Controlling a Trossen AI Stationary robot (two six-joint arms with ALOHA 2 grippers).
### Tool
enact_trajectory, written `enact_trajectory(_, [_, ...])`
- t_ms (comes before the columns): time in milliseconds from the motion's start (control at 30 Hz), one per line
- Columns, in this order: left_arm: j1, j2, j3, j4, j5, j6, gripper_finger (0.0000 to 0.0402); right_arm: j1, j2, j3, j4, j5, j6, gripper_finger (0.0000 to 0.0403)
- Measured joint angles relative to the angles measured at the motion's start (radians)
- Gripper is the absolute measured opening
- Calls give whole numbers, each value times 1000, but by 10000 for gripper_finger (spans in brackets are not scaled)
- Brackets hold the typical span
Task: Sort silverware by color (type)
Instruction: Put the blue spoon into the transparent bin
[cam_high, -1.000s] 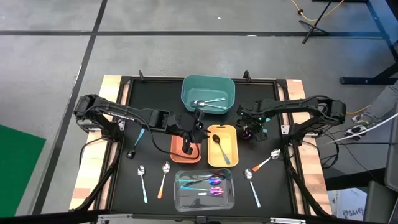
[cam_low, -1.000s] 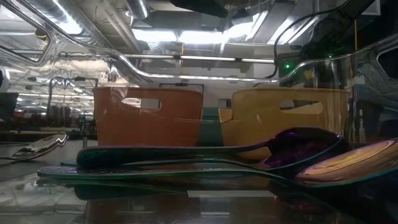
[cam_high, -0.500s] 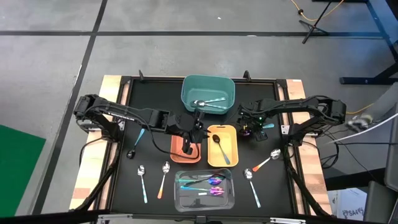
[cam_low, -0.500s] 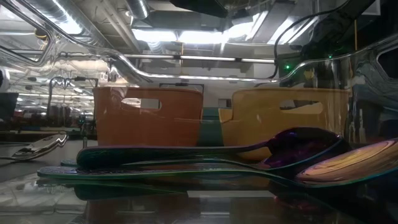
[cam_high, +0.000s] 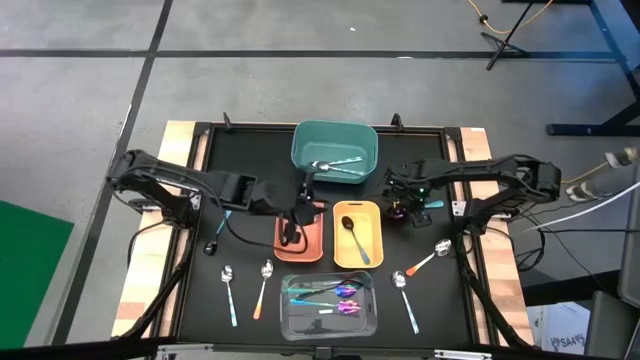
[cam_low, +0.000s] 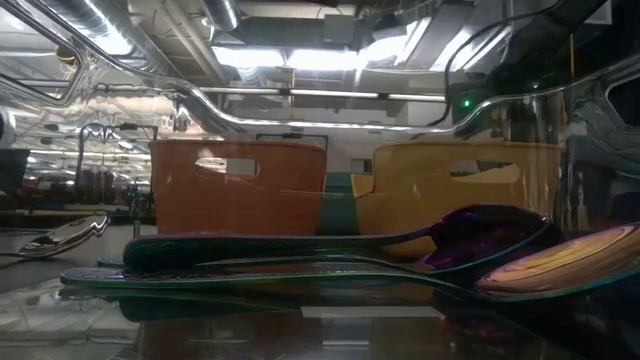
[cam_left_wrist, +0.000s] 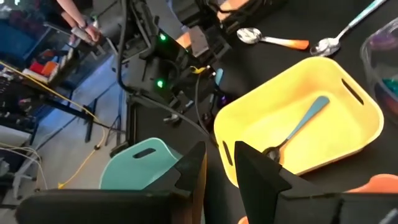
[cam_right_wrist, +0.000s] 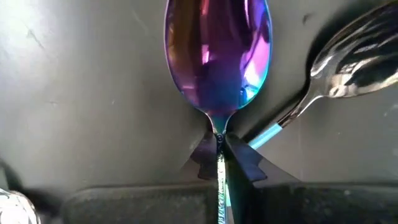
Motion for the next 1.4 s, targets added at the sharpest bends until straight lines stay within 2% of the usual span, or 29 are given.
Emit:
enact_trajectory(333, [-3,-60,0,-43,-30,-42,79,0,-146,2,-21,-9,39,1])
enact_trajectory(700, [-3,-67,0,-51,-75,-51,79,0,-390,3,44,-15,185,1])
enact_trajectory(867, [-3,-62,0,-50,-75,-50,79,0,-488,3,216,0,297,1])
enact_trajectory(1033, [1,-53,0,-15,-75,-90,79,0,-544,3,502,66,475,1])
enact_trajectory(1167, [18,-30,0,46,-83,-184,79,0,-544,4,750,108,628,1])
enact_trajectory(1400, [73,53,0,237,-102,-396,79,30,-495,5,1039,118,690,1])
